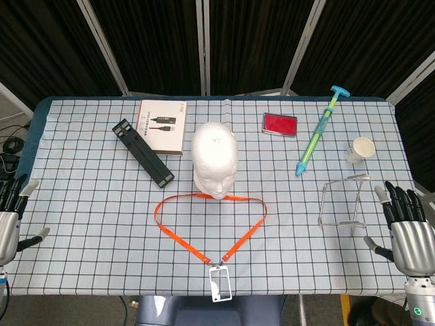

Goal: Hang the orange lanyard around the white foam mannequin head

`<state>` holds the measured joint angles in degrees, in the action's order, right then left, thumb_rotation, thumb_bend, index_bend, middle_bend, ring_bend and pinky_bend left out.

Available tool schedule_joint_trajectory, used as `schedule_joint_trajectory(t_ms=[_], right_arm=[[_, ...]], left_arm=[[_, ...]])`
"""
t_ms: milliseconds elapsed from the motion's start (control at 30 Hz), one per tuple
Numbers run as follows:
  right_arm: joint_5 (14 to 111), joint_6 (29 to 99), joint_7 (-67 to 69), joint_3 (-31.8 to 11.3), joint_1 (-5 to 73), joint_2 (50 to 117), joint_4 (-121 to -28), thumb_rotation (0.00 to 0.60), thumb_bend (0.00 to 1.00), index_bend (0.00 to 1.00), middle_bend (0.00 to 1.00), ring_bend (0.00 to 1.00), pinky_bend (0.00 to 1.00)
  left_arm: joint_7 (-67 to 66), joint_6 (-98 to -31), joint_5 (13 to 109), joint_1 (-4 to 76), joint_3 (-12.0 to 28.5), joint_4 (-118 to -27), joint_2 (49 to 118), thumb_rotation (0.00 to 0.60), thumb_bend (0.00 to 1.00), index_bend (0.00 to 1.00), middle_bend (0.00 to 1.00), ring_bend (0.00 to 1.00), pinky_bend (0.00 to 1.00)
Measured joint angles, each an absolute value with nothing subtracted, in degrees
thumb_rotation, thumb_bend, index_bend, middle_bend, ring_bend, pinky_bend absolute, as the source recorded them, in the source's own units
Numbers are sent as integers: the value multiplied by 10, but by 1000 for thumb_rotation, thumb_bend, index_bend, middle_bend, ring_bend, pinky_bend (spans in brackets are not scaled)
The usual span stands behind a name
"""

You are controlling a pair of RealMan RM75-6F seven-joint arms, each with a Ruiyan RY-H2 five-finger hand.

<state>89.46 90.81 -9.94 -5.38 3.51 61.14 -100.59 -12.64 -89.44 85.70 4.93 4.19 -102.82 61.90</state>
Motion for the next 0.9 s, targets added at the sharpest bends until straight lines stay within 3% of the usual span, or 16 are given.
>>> schedule_joint_trajectory(t_ms=[233, 367, 633, 767, 900], right_arm=[[889, 898, -84, -54, 37, 610, -1010, 600, 0, 22, 0, 0, 0], [885, 870, -75, -55, 51, 609, -1011, 600, 0, 82, 0, 0, 0], [864, 723, -83, -73, 140, 608, -1018, 600, 21, 337, 0, 0, 0], [829, 621, -92, -92, 212, 624, -1014, 600, 145, 430, 0, 0, 0], [780, 546, -109, -110, 286, 678, -988, 600, 211, 447, 0, 0, 0]], left_arm=[[-128, -892, 851, 49, 43, -1027, 619, 600, 0, 0, 0, 0, 0], [-130, -886, 848, 52, 46, -1024, 622, 600, 0, 0, 0, 0, 0], [-139, -869, 828, 63, 54, -1007, 637, 600, 0, 0, 0, 0, 0], [-146, -857, 809, 71, 62, -992, 648, 600, 0, 0, 0, 0, 0], [-154, -846, 793, 77, 66, -982, 655, 600, 0, 0, 0, 0, 0]])
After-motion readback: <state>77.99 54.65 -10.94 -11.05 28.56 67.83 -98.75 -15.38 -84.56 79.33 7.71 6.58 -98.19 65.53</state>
